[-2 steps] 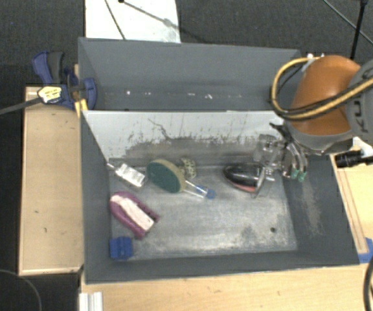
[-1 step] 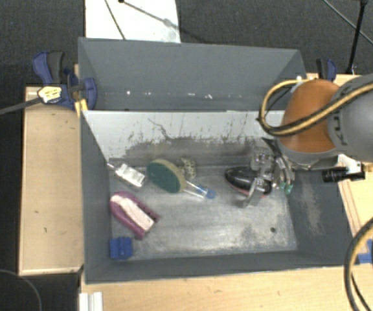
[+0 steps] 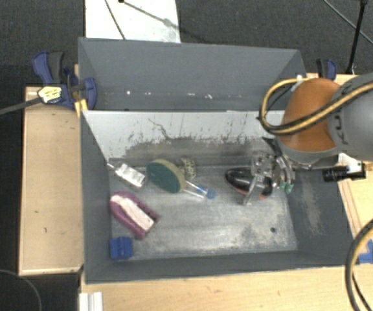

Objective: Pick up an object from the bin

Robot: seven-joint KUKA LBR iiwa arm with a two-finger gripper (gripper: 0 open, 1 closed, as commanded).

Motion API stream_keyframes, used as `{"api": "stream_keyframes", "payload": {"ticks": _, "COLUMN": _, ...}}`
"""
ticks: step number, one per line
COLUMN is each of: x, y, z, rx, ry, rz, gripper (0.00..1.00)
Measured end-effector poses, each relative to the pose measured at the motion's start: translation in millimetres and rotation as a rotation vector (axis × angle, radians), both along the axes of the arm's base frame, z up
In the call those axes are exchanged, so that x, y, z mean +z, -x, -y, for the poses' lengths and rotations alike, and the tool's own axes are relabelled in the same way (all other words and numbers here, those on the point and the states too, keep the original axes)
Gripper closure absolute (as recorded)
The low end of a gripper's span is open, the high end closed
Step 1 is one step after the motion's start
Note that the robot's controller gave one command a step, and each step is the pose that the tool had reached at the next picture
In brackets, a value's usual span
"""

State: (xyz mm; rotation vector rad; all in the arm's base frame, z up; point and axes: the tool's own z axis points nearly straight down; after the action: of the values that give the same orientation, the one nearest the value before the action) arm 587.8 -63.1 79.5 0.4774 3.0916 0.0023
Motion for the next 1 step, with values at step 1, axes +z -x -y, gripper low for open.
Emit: {"api": "stream_keyframes", "payload": {"ticks": 1, "x": 127.7, "y": 19.9, "z": -13.6, "rx": 0.012, "ry": -0.001, "rz": -0.003, "gripper": 1.00}}
